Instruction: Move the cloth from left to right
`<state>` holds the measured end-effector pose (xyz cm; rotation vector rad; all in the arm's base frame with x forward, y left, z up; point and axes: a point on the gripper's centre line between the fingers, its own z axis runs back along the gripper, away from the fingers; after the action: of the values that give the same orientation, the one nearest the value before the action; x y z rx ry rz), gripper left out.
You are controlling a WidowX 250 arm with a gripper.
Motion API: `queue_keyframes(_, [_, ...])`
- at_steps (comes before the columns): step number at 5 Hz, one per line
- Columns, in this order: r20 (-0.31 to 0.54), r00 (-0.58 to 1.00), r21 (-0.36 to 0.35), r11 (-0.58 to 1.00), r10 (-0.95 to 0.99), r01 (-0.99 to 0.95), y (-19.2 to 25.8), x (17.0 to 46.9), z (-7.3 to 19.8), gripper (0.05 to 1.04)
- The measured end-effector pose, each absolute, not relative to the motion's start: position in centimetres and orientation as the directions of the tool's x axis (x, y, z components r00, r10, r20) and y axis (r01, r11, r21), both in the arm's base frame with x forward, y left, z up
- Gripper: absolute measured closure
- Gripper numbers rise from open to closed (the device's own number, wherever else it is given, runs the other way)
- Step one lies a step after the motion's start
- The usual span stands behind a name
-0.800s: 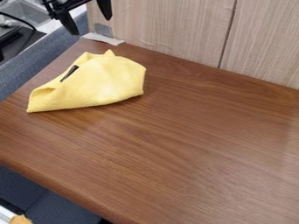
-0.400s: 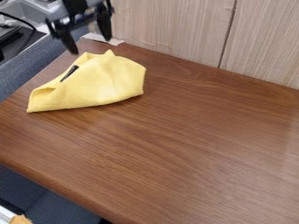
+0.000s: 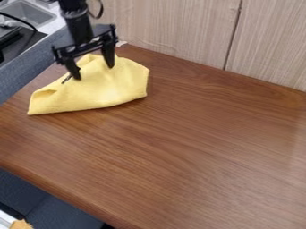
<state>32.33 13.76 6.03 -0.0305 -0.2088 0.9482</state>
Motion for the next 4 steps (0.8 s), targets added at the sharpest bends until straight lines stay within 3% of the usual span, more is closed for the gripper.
queue_keyframes(1, [0.178, 0.526, -0.039, 0.540, 0.831, -0.840, 15.0, 31.4, 3.6, 0.083])
queue_keyframes(2, [0.170, 0.520, -0.022, 0.530, 0.837, -0.848, 15.1, 31.4, 2.0, 0.083])
queue_keyframes(4, [0.170, 0.488, -0.048, 0.502, 0.856, -0.864, 14.7, 31.4, 1.6, 0.083])
